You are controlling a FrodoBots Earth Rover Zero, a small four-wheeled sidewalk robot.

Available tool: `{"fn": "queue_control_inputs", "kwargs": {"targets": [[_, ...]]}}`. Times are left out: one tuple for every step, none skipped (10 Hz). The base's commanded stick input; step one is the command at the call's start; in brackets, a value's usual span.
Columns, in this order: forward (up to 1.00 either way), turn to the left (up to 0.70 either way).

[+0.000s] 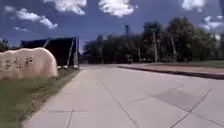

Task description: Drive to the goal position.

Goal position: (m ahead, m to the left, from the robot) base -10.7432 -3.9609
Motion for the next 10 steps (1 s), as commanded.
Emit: {"fn": "queue_control_inputs", "kwargs": {"targets": [[0.5,-0.5],[0.5,-0.5],[0.5,-0.5],[0.5,-0.5],[0.5,-0.5],[0.5,-0.5],[0.5,-0.5],[0.37,-0.45],[0.17,-0.39],[0.0,-0.5]]}}
